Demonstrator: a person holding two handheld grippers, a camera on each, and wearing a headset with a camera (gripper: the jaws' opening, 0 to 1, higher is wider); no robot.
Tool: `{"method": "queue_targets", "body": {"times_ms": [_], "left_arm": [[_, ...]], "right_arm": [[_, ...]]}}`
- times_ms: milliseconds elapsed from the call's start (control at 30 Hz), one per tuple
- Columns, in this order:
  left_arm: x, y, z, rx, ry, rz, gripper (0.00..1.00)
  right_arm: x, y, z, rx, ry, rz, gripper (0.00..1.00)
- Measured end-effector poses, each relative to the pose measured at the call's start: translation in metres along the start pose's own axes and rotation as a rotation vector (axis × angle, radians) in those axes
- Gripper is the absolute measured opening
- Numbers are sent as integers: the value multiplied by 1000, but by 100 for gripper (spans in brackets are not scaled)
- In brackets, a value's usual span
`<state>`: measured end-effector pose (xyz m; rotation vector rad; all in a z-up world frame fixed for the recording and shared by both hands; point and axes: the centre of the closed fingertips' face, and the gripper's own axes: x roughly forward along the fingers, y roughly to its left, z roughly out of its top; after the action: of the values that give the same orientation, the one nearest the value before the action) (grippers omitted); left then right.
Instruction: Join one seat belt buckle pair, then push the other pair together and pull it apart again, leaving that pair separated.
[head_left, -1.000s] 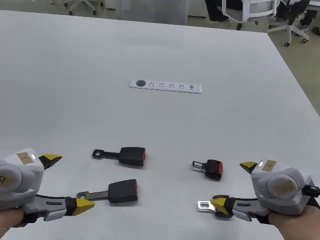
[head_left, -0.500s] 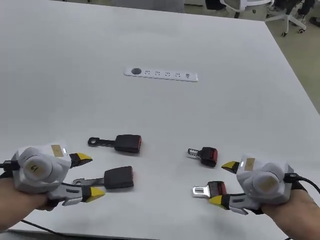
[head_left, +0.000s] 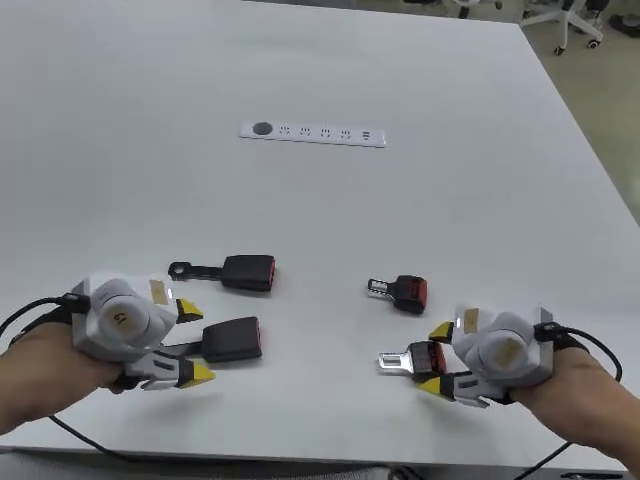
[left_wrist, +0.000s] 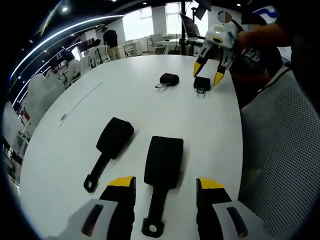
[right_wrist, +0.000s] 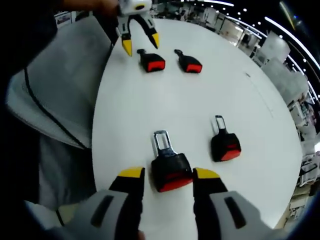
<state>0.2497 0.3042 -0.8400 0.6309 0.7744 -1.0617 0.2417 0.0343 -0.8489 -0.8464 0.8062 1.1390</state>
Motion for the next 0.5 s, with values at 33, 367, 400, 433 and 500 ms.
{"method": "queue_targets", "body": {"times_ms": [33, 367, 400, 433, 500], "left_arm": [[1, 0, 0, -2, 1, -5, 48], [8, 10, -2, 75, 61, -46, 34], [10, 10, 0, 83, 58, -55, 34], [11, 9, 0, 89, 59, -63, 34], [13, 8, 0, 100, 64, -71, 34]], "right_arm": [[1, -1, -2, -3, 4, 6, 40], [8, -3, -14, -32, 44, 46, 37], [8, -3, -14, -35, 46, 49, 37], [8, -3, -14, -39, 49, 52, 37], [9, -4, -14, -42, 50, 59, 36]]}}
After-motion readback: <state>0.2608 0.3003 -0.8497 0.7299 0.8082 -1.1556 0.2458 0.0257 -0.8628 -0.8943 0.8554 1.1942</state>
